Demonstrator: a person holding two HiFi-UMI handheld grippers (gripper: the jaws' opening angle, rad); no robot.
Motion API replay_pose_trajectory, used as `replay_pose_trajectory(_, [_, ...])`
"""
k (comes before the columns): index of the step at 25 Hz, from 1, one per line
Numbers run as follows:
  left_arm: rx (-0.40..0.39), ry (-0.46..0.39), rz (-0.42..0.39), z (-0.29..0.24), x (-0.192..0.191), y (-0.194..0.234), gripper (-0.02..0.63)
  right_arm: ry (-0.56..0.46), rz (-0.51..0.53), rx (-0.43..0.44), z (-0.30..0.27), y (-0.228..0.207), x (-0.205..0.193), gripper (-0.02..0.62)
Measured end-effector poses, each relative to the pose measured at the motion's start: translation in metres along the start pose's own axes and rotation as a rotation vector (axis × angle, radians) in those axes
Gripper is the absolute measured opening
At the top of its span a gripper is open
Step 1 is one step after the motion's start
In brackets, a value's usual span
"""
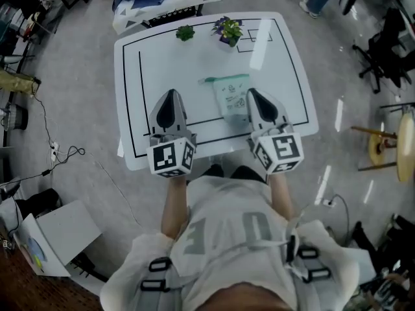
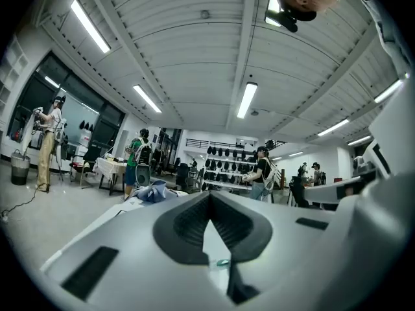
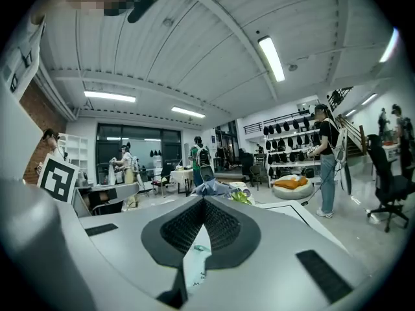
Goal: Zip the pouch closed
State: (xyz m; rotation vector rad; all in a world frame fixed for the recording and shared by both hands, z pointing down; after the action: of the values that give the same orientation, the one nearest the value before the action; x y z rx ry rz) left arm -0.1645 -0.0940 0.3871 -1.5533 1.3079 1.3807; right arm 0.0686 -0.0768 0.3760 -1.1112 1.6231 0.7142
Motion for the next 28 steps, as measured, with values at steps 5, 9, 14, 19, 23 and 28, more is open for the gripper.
replay_pose_trajectory(5, [-0.005, -0.003, -0.024, -0.021, 0.004, 0.009, 0.006, 0.017, -0.013, -0.002, -0.025, -0.004, 0.006, 0.008])
replay_pose_trajectory(9, [0.006, 0.002, 0.004, -0.028, 0.000, 0.012, 0.006, 0.027, -0.014, 0.009, -0.039, -0.006, 0.005, 0.006])
replay_pose_trajectory(14, [0.035, 0.009, -0.004, -0.033, -0.003, 0.014, 0.006, 0.027, -0.006, 0.046, -0.053, -0.007, 0.008, 0.006])
replay_pose_trajectory(19, [0.071, 0.014, 0.006, -0.036, -0.005, 0.014, 0.006, 0.019, -0.007, 0.090, -0.061, -0.012, 0.011, 0.008])
replay_pose_trajectory(23, [0.084, 0.007, -0.009, -0.037, -0.003, 0.009, 0.006, 0.013, -0.013, 0.097, -0.062, -0.019, 0.011, 0.006])
replay_pose_trajectory(28, [0.055, 0.005, 0.014, -0.039, -0.002, 0.004, 0.012, 0.006, -0.018, 0.101, -0.061, -0.026, 0.012, 0.008])
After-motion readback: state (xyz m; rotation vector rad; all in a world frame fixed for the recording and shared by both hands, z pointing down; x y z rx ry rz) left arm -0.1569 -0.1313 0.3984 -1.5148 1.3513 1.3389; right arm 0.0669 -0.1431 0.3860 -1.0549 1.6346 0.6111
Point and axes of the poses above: the fingertips, and each gripper's own axes: z backward along the fingers, y to its left, x out of its top, the point moved 6 cm from there along z, backward along the fingers, and after that the axes turned 10 degrees about y, right-handed, at the moved point
